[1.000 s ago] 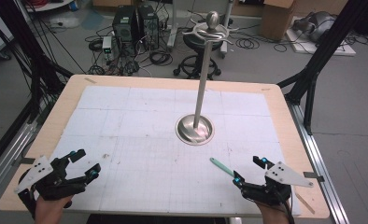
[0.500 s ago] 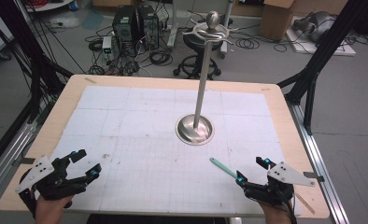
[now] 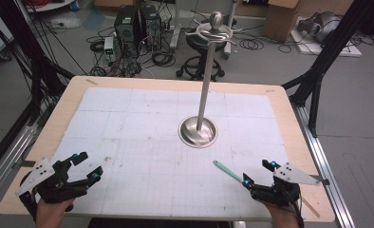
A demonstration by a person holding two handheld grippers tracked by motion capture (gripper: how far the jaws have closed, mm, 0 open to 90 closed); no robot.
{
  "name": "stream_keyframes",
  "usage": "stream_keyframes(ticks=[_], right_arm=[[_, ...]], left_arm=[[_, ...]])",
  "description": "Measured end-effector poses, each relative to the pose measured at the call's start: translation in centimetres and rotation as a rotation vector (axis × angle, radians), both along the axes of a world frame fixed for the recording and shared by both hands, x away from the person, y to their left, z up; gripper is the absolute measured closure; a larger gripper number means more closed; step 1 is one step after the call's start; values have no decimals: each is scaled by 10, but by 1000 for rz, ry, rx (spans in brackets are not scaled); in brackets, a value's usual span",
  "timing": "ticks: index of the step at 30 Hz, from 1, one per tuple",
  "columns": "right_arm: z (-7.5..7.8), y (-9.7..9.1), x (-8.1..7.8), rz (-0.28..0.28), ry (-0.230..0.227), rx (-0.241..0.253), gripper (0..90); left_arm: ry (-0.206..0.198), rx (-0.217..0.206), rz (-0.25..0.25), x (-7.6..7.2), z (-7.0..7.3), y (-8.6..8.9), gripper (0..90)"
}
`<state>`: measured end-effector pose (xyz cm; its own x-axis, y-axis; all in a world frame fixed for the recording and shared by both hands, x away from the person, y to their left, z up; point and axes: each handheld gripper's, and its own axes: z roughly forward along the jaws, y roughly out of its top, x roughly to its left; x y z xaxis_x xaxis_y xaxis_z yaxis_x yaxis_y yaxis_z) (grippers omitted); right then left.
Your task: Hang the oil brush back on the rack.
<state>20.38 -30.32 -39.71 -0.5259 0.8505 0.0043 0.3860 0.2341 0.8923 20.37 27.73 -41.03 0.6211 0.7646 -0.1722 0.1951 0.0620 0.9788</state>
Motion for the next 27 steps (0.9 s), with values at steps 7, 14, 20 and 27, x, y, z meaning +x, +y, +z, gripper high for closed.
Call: stream_keyframes(ticks=[7, 14, 20, 27], right_arm=[[-8, 1, 7, 63, 46, -45, 319], [-26, 0, 21, 144, 168, -152, 519], [-36, -1, 27, 170, 233, -187, 595], [-42, 0, 31, 225, 272, -218, 784]], left_arm=[[-2, 10, -4, -1, 1, -2, 192], [-1, 10, -9, -1, 1, -3, 195], [0, 12, -7, -1, 1, -3, 195], [5, 21, -14, -1, 0, -5, 196]])
